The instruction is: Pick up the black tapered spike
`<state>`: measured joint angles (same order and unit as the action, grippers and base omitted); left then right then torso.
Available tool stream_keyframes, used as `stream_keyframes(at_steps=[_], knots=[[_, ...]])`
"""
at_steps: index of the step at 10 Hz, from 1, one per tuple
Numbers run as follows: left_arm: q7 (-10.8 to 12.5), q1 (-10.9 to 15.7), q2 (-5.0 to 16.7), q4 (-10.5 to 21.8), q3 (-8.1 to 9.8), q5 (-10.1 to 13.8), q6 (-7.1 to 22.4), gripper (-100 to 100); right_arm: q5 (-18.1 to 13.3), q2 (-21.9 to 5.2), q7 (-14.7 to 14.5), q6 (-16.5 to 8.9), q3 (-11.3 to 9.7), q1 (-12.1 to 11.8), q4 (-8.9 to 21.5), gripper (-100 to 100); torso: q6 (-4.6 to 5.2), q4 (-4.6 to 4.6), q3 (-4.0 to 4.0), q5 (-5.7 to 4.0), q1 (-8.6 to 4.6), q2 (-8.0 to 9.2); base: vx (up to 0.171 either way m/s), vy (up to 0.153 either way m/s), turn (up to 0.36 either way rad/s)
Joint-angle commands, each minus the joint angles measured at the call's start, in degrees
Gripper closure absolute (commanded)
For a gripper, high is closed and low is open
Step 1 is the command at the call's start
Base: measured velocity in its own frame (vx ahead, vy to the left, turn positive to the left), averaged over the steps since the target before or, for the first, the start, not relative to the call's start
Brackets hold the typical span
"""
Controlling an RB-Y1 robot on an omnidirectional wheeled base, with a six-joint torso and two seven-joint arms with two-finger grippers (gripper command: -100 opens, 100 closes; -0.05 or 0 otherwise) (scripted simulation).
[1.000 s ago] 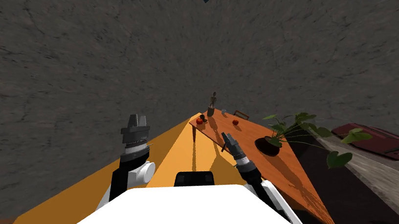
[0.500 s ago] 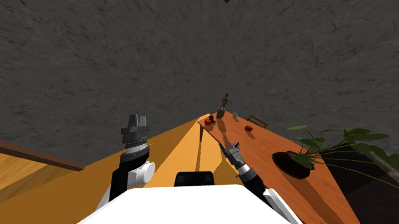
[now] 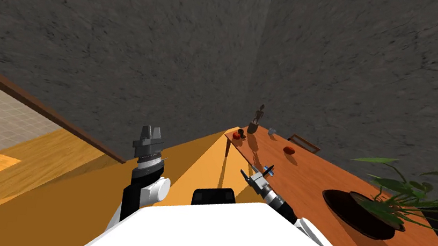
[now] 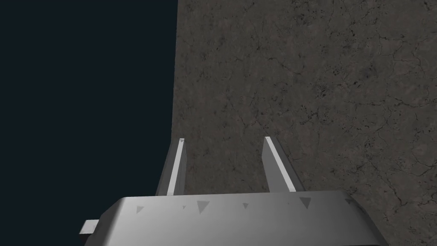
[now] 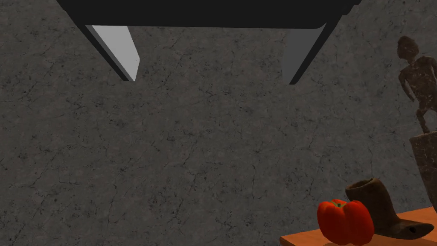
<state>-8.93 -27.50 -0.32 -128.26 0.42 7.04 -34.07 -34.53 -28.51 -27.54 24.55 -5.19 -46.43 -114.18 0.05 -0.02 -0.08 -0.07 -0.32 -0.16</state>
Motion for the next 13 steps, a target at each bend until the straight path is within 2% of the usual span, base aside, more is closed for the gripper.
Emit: stream_keyframes(at_steps=[1,2,3,4,5,6,7,8,9,10,11,12,13], knots=[[0.0,0.0,0.0,0.0,0.0,0.0,0.0,0,-2.9,-1.9,-1.9,-0.5,-0.4,-1.5,1.9,-100,0.0,0.0,0.0,0.0,0.0,0.0,-0.002,-0.023,0.44],[0.0,0.0,0.0,0.0,0.0,0.0,0.0,0,-3.6,-1.9,-1.9,-0.5,-0.4,-1.5,1.9,-100,-0.01,-0.01,-0.01,0.01,0.01,-0.02,0.003,-0.021,0.18],[0.0,0.0,0.0,0.0,0.01,0.0,0.0,0,-5.9,-3.3,-3.6,-0.6,-0.8,-2.6,4.2,-100,0.04,-0.01,-0.03,0.01,0.03,-0.05,0.012,-0.017,0.314],[0.0,0.0,0.0,0.0,0.0,0.0,0.0,0,-6.3,-3.3,-3.6,-0.6,-0.8,-2.6,4.2,-100,0.0,-0.02,-0.05,0.01,0.02,-0.08,0.01,-0.021,0.201],[0.0,0.0,0.0,0.0,0.01,0.0,0.0,0,-8.4,-4.6,-5.3,-0.7,-1.3,-3.6,6.1,-100,0.04,-0.02,-0.05,0.01,0.04,-0.08,0.016,-0.019,0.359],[0.0,0.0,0.0,0.0,0.0,0.0,0.0,0,-9.0,-4.6,-5.3,-0.7,-1.3,-3.6,6.5,-100,-0.01,-0.02,-0.06,0.01,0.03,-0.11,0.016,-0.023,0.172],[0.0,0.0,0.0,0.0,0.01,0.0,0.0,0,-11.4,-5.9,-7.0,-0.8,-1.8,-4.6,8.8,-100,0.06,-0.03,-0.07,0.01,0.04,-0.11,0.021,-0.02,0.358],[0.0,0.0,0.0,0.0,0.0,0.0,0.0,0,-11.6,-5.9,-7.0,-0.8,-1.8,-4.6,8.8,-100,0.01,-0.03,-0.07,0.02,0.02,-0.12,0.018,-0.028,0.177],[0.0,0.0,0.0,0.0,0.01,0.0,0.0,0,-14.1,-7.1,-8.6,-1.0,-2.3,-5.6,11.1,-100,0.05,-0.03,-0.08,0.0,0.02,-0.13,0.026,-0.023,0.304],[0.0,0.0,0.0,0.0,0.0,0.0,0.0,0,-14.3,-7.1,-8.6,-1.0,-2.3,-5.6,11.3,-100,0.01,-0.03,-0.09,0.01,0.01,-0.16,0.025,-0.026,0.167],[0.0,0.0,0.0,0.0,0.01,0.0,0.0,0,-16.9,-8.2,-10.1,-1.2,-2.8,-6.5,13.4,-100,0.06,-0.04,-0.1,0.01,0.02,-0.16,0.028,-0.024,0.302],[0.0,0.0,0.0,0.0,0.01,0.0,0.0,0,-16.9,-8.2,-10.1,-1.2,-2.8,-6.5,13.7,-100,0.01,-0.04,-0.11,0.01,0.0,-0.19,0.028,-0.03,0.175],[0.0,0.0,0.0,0.0,0.01,0.0,0.0,0,-19.4,-9.3,-11.6,-1.4,-3.4,-7.3,15.6,-100,0.07,-0.04,-0.11,0.0,0.02,-0.18,0.037,-0.03,0.271]])
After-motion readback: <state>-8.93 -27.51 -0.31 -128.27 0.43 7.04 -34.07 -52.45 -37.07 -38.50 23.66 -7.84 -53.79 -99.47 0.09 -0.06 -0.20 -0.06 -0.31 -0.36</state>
